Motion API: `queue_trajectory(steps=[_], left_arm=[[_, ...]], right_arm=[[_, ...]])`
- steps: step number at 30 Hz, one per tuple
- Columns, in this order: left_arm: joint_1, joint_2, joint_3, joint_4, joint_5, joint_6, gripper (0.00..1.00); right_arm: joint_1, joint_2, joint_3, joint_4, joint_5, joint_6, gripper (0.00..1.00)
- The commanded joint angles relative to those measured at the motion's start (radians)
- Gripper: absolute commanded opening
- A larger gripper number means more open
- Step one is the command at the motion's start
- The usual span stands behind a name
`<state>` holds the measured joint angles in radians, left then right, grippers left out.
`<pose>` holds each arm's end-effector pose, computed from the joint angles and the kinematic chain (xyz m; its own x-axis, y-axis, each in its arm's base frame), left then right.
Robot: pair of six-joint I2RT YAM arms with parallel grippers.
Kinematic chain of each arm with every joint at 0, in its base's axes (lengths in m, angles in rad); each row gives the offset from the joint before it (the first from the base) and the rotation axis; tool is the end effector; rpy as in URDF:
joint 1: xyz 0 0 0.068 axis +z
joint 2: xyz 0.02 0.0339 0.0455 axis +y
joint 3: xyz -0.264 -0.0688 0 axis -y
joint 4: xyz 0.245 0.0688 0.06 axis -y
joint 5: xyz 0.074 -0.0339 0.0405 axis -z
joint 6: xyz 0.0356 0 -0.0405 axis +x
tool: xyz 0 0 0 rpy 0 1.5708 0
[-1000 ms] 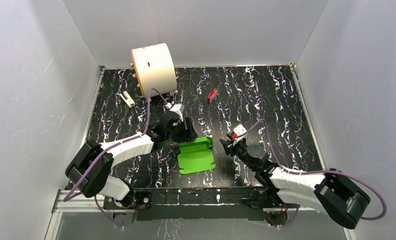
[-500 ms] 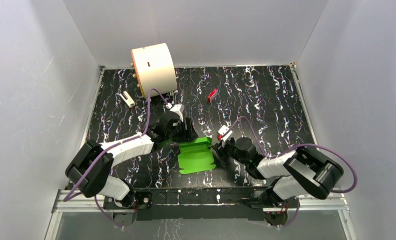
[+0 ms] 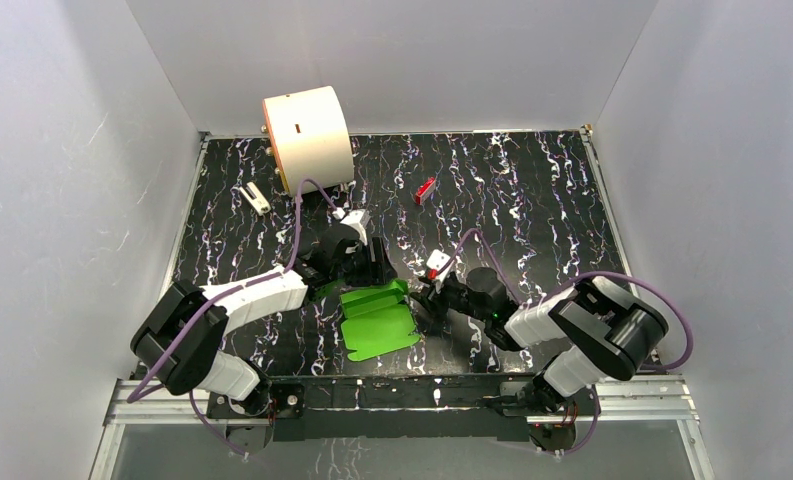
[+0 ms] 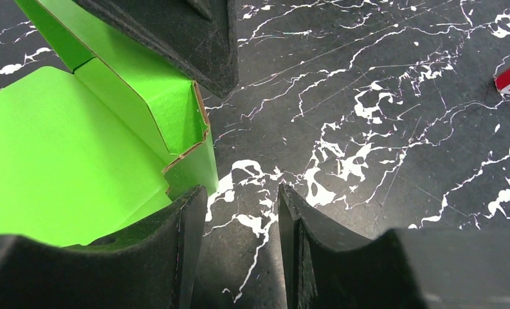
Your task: Fold the paper box
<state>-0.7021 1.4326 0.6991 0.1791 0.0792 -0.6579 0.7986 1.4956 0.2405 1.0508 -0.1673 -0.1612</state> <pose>0.2264 -0.1952 0.1979 -0.7431 -0.1698 -0.6473 0.3043 0.7757 -0.5528 0.1633 0.1761 0.1404 -0.0081 -0.2351 -0.9719 -0.8322 0.5404 -0.1238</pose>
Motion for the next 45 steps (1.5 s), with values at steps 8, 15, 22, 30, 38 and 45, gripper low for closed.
queue_trajectory(steps=[8,15,22,30,38,45], left_arm=[[0.003,-0.296,0.063,-0.425,-0.288,-0.027,0.72],[-0.002,-0.534,-0.024,-0.612,-0.336,-0.138,0.74],[-0.030,-0.718,-0.245,-0.558,-0.325,-0.228,0.69],[-0.124,-0.820,-0.403,-0.370,-0.422,-0.223,0.65],[-0.156,-0.755,-0.444,-0.211,-0.504,-0.138,0.58],[-0.173,-0.651,-0.445,-0.089,-0.567,-0.067,0.37]], right_arm=[[-0.004,-0.084,0.001,0.006,0.039,0.001,0.55],[-0.004,-0.081,0.002,0.013,0.041,0.016,0.58],[-0.004,-0.069,-0.003,0.049,0.031,0.034,0.59],[-0.004,-0.058,-0.009,0.080,0.036,0.034,0.59],[-0.004,-0.054,-0.007,0.085,0.037,0.034,0.59],[-0.004,-0.040,-0.004,0.095,0.015,0.023,0.60]])
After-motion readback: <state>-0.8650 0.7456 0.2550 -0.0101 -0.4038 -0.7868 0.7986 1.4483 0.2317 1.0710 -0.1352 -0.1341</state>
